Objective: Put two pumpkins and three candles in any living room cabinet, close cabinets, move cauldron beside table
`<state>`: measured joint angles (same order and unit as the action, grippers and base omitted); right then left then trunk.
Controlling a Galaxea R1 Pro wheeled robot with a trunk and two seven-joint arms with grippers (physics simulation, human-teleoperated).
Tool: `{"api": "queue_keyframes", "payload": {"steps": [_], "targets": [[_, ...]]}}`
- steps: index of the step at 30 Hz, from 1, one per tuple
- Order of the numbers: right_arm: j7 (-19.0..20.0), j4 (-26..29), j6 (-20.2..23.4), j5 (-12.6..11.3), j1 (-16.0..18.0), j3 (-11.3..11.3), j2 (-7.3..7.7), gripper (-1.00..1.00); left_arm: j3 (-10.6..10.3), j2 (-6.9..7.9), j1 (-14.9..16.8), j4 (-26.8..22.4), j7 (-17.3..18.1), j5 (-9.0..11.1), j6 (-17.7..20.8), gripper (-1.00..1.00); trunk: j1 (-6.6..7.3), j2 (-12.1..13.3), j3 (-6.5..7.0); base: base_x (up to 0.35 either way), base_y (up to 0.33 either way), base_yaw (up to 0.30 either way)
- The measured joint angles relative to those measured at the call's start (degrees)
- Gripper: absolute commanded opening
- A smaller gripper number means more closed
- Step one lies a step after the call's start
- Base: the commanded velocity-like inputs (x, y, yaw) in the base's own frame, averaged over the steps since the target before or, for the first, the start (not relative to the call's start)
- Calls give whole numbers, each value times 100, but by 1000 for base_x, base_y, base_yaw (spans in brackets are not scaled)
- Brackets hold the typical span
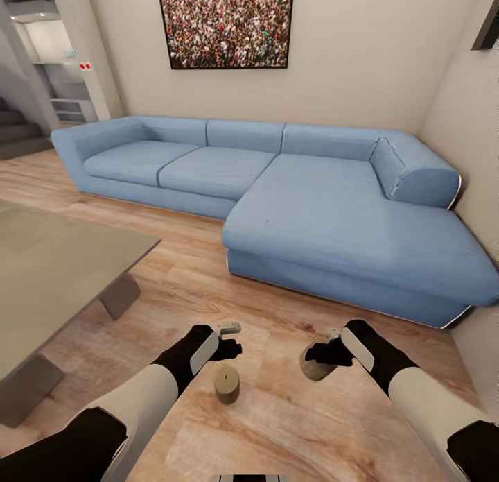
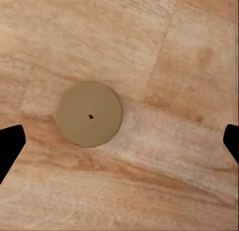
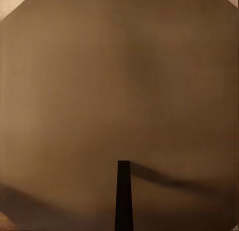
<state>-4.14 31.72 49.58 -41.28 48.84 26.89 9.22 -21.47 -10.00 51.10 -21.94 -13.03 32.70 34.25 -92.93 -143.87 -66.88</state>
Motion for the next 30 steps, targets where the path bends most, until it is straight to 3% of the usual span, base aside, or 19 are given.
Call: {"api": "queue_keyframes", "payload": {"steps": [6,30], "targets": [[8,-9,-38,-8,-1,2,-3,-100,-6,0,1,2,0,-5,-1,100,-1,0,-2,67,-139,0],[-15,90,20,-5,32,-57,1,-100,-5,0,2,293,-61,-9,-2,100,-2,0,-40,1,-2,0]]}}
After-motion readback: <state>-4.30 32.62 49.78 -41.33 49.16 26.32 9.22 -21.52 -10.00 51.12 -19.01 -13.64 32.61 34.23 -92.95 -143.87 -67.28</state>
